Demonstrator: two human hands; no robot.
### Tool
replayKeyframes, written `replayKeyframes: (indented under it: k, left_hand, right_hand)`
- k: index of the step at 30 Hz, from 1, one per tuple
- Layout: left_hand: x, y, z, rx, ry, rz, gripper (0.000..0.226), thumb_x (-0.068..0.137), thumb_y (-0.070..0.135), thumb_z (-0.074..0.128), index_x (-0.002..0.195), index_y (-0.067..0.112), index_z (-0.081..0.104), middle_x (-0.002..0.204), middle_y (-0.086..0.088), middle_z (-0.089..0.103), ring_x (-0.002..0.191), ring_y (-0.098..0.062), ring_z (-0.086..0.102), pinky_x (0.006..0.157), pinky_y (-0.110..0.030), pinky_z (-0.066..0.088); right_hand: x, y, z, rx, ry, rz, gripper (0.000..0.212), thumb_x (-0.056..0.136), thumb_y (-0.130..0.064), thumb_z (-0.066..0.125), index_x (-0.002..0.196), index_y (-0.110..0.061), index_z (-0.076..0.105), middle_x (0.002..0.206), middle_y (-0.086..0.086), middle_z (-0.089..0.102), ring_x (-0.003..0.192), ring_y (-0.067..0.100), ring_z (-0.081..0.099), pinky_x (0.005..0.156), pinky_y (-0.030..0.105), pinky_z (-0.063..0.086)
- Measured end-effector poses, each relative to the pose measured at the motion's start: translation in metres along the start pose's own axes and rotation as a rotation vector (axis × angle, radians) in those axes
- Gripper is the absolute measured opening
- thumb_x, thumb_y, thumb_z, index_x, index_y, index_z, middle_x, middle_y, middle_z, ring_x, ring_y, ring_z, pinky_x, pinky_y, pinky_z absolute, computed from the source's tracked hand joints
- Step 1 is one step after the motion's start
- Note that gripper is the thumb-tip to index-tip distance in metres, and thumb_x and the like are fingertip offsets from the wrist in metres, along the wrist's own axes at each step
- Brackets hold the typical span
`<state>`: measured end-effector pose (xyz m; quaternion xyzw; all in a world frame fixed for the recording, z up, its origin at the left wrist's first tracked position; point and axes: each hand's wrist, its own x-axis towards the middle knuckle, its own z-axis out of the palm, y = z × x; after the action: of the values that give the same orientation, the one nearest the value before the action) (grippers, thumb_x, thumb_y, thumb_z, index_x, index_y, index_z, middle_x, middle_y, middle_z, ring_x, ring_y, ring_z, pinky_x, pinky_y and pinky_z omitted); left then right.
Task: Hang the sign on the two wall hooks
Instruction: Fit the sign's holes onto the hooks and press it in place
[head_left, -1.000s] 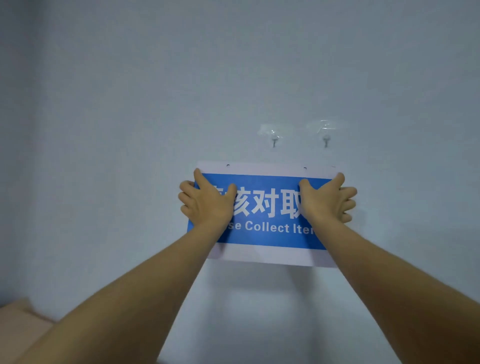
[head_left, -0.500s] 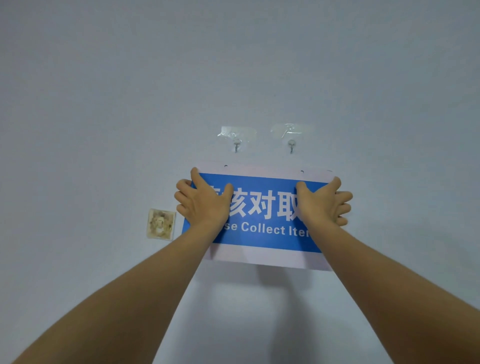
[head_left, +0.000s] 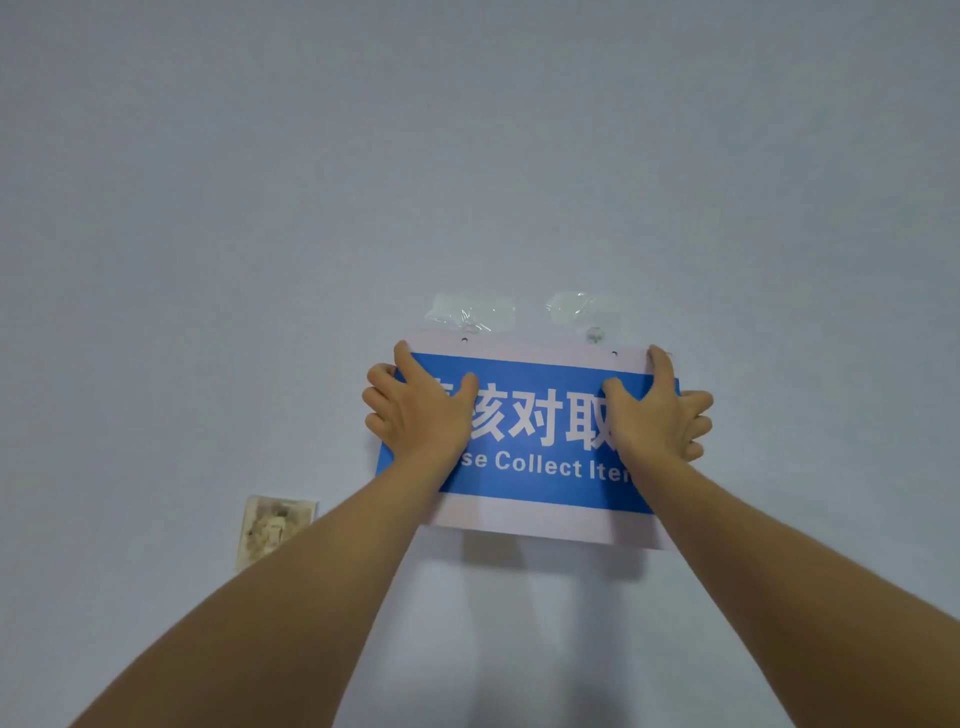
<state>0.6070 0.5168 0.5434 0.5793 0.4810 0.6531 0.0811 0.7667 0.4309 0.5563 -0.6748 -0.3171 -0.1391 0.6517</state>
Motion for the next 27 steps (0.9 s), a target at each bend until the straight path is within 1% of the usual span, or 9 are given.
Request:
replayKeyframes:
  k: [6,13,19,27]
  left_hand:
    - [0.033,-0.002,0.024,-0.032,-0.004,-0.005,0.081,0.083,0.053,0.061,0.146,0.016,0.025,0.137,-0.012,0.033,0.121,-0.031,0.036,0.097,-0.04,0.034]
    - [0.047,0.002,0.039,-0.032,0.012,0.024,0.08,0.083,0.053,0.061,0.145,0.016,0.026,0.137,-0.012,0.034,0.12,-0.032,0.037,0.097,-0.041,0.033]
    - [0.043,-0.003,0.036,-0.005,0.01,0.013,0.079,0.083,0.053,0.059,0.145,0.016,0.026,0.137,-0.012,0.034,0.121,-0.031,0.037,0.097,-0.04,0.033]
    - [0.036,0.0,0.029,0.012,-0.032,0.004,0.075,0.085,0.051,0.059,0.143,0.015,0.028,0.138,-0.012,0.034,0.121,-0.031,0.036,0.097,-0.038,0.032]
  right_hand:
    - [0.022,-0.014,0.022,-0.041,0.042,-0.067,0.057,0.088,-0.039,0.056,0.142,-0.042,0.037,0.129,0.014,0.036,0.114,0.035,0.042,0.1,0.044,0.034]
    - [0.039,-0.011,0.034,-0.07,0.064,-0.06,0.058,0.09,-0.043,0.055,0.144,-0.041,0.036,0.132,0.014,0.036,0.119,0.035,0.042,0.103,0.044,0.033]
    - [0.033,-0.008,0.033,-0.093,0.039,-0.057,0.058,0.09,-0.045,0.054,0.145,-0.04,0.035,0.131,0.014,0.037,0.118,0.034,0.042,0.102,0.043,0.034]
    - [0.031,-0.008,0.024,-0.091,-0.011,-0.031,0.057,0.09,-0.044,0.054,0.144,-0.04,0.035,0.131,0.014,0.037,0.117,0.034,0.042,0.102,0.043,0.036]
